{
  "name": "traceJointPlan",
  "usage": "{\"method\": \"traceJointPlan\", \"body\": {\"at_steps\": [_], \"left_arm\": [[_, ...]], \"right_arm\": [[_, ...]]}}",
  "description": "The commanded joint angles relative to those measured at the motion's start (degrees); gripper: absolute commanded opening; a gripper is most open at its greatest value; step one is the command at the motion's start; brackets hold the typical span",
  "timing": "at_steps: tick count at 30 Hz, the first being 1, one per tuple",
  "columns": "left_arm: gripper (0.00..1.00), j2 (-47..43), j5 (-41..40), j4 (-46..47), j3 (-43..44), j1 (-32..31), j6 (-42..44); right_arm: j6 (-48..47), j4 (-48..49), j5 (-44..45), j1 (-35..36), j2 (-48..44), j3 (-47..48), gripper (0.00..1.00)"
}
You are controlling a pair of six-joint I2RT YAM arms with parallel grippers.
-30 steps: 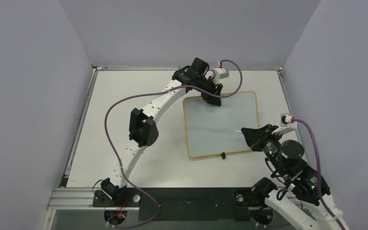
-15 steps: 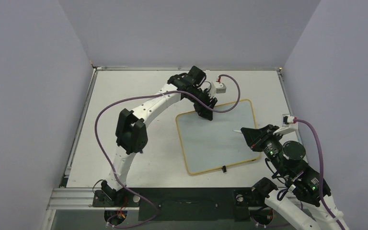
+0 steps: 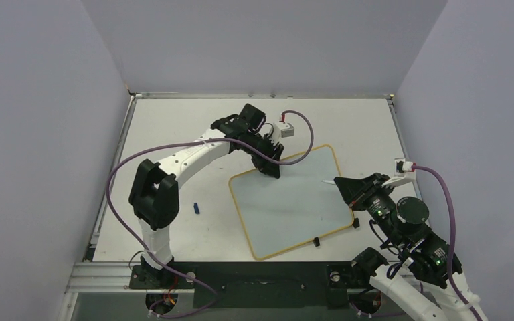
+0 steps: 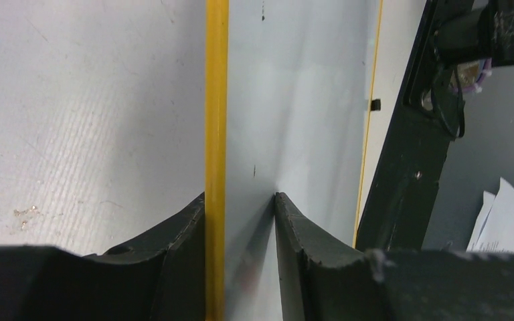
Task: Write a sentence on the whiteboard
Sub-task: Pick up the whiteboard from the whiteboard stand.
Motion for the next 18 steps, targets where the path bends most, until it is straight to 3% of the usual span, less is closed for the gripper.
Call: {"method": "traceJointPlan", "body": {"at_steps": [1, 8, 18], "left_arm": [[0.00, -4.69, -3.52, 16.45, -1.22, -0.24, -9.35], [0.00, -8.39, -1.83, 21.67, -0.81, 1.84, -20.78], [0.00, -14.55, 2.23, 27.49, -2.68, 3.05, -27.63]], "right_arm": [[0.29, 2.40, -0.07, -0.15, -0.12, 0.93, 0.00], [-0.09, 1.99, 0.47, -0.17, 0.22, 1.93, 0.00], [-0.53, 1.94, 0.78, -0.12, 1.27, 2.39, 0.00]]}}
